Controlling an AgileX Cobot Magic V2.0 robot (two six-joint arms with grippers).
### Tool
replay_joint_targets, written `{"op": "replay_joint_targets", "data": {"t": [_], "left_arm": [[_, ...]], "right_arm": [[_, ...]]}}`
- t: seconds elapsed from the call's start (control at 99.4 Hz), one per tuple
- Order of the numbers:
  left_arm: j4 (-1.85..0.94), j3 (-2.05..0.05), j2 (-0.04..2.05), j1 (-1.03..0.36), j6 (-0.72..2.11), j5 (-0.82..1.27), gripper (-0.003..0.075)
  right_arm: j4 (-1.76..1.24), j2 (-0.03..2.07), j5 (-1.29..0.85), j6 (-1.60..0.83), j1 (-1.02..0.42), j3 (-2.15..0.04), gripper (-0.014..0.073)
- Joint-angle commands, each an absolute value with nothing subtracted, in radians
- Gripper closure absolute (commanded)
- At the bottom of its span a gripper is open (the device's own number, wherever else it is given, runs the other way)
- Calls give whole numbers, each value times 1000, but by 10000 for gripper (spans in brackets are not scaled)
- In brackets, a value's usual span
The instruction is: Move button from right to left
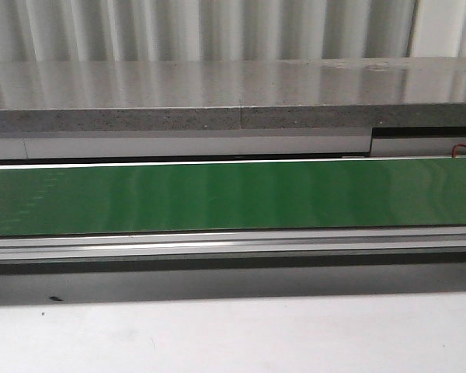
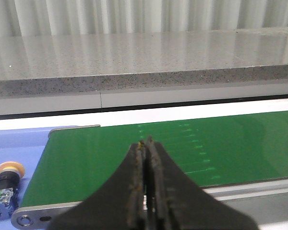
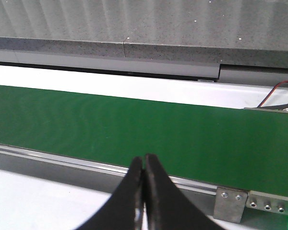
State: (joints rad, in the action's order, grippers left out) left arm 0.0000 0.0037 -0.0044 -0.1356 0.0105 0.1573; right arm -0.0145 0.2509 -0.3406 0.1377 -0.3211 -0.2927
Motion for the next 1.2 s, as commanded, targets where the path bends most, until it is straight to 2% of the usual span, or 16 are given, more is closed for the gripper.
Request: {"op": "replay_joint_targets", "data": {"t": [0.0, 0.131, 0.141, 0.292, 0.503, 0.745, 1.188], "left_arm": [[-6, 42, -35, -144, 0, 76, 741], [-6, 42, -35, -144, 0, 76, 741], [-6, 42, -35, -144, 0, 76, 741], [-6, 42, -35, -144, 0, 76, 741], [-6, 42, -35, -144, 0, 76, 741], [-6, 42, -35, -144, 0, 76, 741], [-6, 42, -35, -144, 0, 80, 741]], "right_arm": [[0, 256, -267, 129, -322, -315, 662], [0, 256, -238, 129, -295, -286, 662], [6, 256, -152, 129, -214, -211, 662], [13, 255, -38, 129, -116, -114, 662], [60, 154, 81, 129, -55, 9, 662], [103, -34, -42, 129, -7, 6, 662], [119, -30, -101, 129, -2, 6, 662]]}}
